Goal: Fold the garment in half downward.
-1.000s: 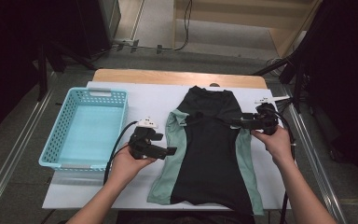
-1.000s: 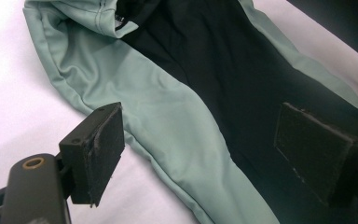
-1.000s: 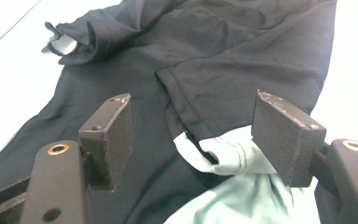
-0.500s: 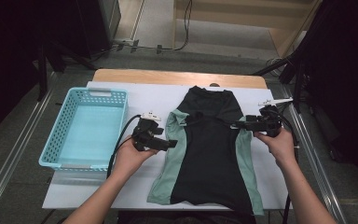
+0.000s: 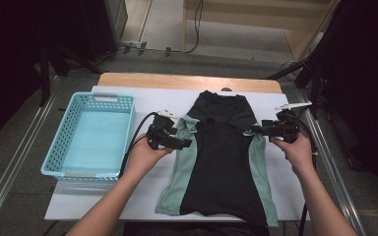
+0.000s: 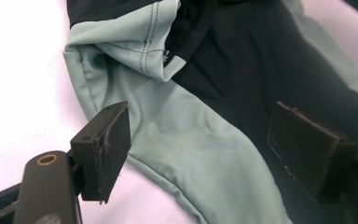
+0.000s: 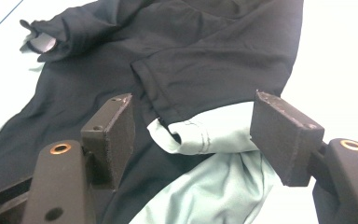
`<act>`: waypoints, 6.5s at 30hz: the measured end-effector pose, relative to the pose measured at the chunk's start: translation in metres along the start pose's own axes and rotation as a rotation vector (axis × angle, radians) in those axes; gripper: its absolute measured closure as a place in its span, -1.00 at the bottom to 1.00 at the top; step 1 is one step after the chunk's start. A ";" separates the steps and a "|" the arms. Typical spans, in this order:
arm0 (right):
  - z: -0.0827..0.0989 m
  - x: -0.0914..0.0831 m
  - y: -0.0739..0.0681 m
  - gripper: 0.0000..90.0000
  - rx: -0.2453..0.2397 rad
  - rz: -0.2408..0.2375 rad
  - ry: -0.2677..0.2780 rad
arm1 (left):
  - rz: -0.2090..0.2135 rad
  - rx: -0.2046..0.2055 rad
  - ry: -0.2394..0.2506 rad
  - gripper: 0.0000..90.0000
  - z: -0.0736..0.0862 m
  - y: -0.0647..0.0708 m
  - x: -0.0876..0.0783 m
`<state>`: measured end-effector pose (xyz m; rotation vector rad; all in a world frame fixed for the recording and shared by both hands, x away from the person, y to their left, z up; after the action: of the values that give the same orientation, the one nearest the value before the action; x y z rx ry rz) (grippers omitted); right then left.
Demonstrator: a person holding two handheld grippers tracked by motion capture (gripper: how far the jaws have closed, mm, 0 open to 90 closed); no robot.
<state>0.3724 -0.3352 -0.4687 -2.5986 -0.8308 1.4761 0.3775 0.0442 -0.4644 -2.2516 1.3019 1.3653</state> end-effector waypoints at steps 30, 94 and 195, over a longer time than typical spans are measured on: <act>-0.012 0.003 0.010 -0.34 0.018 0.041 -0.002 | -0.034 -0.044 0.035 -0.51 -0.057 -0.024 0.007; -0.045 0.081 0.045 -0.29 0.014 0.133 -0.062 | -0.210 -0.053 0.026 -0.42 -0.087 -0.063 0.100; -0.098 0.015 -0.027 0.75 -0.080 0.123 0.117 | -0.167 -0.128 0.239 0.84 -0.082 -0.046 0.004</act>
<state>0.4459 -0.2827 -0.4195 -2.8105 -0.7455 1.3270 0.4644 0.0228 -0.4339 -2.6112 1.0873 1.1826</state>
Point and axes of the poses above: each handheld gripper's, and its own axes: x roughly forward along the jaws, z roughly out of its underside, y roughly to its right, the point moved 2 cm from there along x, roughly forward along the jaws, and after that the axes turned 8 degrees about -y, right-handed, at the moved point
